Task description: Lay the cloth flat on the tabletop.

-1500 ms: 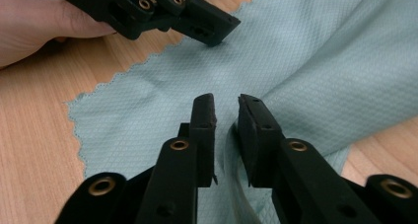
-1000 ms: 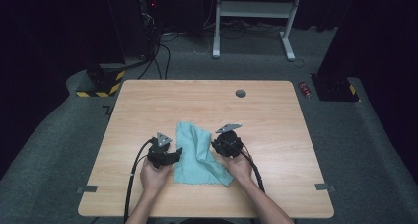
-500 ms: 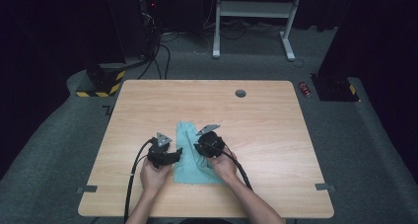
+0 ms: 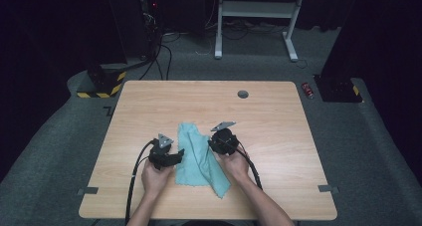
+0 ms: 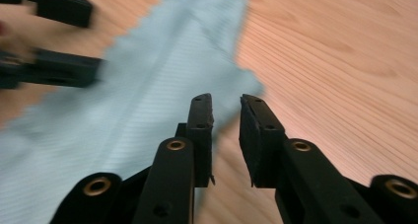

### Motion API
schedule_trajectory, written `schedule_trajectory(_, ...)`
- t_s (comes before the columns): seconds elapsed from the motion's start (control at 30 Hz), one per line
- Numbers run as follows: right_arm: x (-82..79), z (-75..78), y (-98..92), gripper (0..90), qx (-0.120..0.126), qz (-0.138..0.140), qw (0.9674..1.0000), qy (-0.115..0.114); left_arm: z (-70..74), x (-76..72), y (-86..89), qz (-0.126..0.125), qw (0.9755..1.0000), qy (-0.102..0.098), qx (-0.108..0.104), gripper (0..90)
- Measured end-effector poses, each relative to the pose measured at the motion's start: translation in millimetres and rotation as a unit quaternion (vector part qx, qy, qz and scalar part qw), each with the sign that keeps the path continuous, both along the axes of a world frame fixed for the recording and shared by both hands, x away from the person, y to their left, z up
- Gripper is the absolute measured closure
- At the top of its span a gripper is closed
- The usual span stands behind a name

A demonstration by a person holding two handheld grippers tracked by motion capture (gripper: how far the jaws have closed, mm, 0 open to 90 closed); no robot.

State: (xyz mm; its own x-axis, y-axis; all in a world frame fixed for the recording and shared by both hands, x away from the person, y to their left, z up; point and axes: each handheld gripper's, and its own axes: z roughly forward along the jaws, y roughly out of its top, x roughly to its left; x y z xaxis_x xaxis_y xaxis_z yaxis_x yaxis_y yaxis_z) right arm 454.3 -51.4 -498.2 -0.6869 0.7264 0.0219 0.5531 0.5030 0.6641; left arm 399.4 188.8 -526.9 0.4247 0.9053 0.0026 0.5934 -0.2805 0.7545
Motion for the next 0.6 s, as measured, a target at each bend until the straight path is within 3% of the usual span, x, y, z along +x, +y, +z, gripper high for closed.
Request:
schedule_trajectory(0.23, 2.2, -8.8, 10.6, 77.4, -0.016, -0.002, 0.9999, 0.002, -0.1, 0.0, -0.2, 0.001, 1.0000, -0.001, -0.002, 35.5)
schedule_trajectory(0.43, -1.5, -7.4, 27.9, 76.7, 0.003, 0.019, 0.9998, 0.003, 0.0, 0.0, -0.1, 0.001, 1.0000, 0.000, -0.001, 35.5)
schedule_trajectory(0.6, -3.8, -9.7, 49.6, 71.2, -0.008, 0.060, 0.9982, 0.001, 0.0, 0.0, 0.1, 0.000, 1.0000, 0.000, 0.000, 35.5)
